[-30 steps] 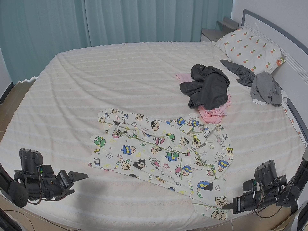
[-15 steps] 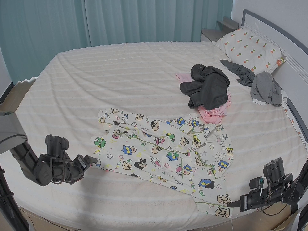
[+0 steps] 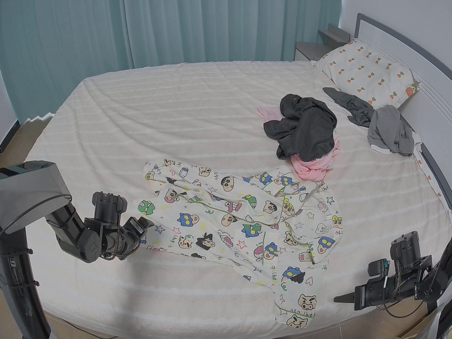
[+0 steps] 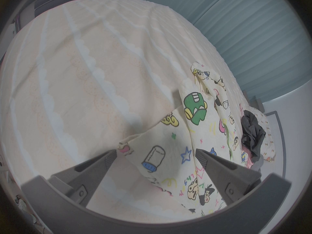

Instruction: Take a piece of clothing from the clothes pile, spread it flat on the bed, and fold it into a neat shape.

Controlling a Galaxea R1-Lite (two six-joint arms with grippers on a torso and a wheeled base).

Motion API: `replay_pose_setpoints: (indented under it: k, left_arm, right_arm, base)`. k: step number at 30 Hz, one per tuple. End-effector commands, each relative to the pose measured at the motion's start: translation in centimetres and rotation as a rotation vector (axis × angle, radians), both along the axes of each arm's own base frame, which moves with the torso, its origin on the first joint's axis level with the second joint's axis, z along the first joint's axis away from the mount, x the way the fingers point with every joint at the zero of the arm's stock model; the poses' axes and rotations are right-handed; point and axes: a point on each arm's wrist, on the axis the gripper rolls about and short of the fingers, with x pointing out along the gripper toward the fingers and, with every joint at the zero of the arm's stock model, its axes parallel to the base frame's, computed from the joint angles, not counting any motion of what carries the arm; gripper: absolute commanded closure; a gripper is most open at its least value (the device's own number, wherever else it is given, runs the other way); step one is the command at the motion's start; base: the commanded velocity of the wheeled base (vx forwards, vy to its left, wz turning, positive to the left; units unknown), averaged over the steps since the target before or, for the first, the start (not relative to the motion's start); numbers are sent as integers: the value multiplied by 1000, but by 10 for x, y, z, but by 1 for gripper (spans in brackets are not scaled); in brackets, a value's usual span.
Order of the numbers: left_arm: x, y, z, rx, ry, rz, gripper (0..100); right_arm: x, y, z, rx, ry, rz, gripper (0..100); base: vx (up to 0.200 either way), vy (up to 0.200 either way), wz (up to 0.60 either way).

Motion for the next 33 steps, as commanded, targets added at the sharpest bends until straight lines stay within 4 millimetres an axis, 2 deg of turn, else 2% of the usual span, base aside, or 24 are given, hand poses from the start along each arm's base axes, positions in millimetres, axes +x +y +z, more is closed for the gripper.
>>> replay_pose_setpoints:
  k: [1, 4, 5, 9, 18, 27, 28, 33]
  left_arm:
    - [9, -1, -3, 5, -10, 8, 0]
    - [13, -2, -4, 13, -18, 16, 0]
    - [14, -2, -4, 13, -21, 18, 100]
    - [19, -4, -10, 23, -13, 22, 100]
    - [15, -5, -14, 43, 5, 25, 100]
    - [-20, 2, 7, 50, 35, 25, 100]
    - [-23, 3, 10, 49, 31, 28, 100]
    - [-35, 12, 25, 46, 4, 46, 100]
  right_arm:
    - [-1, 0, -1, -1, 4, 2, 100]
    - [-2, 0, -1, -1, 4, 2, 100]
    - [-2, 0, -1, 0, 2, 2, 100]
    - [-2, 0, -1, -1, 4, 2, 100]
    - [-3, 0, -4, -6, 26, -1, 100]
    - [16, 7, -20, -9, 57, -3, 100]
    - [19, 8, -22, -7, 53, -8, 0]
    - [31, 18, -33, 28, 20, -11, 0]
  base:
    - [0, 0, 0]
    - [0, 0, 0]
    - [0, 0, 0]
    - [0, 0, 0]
    - [0, 0, 0]
    - [0, 0, 0]
    - [0, 0, 0]
    - [0, 0, 0]
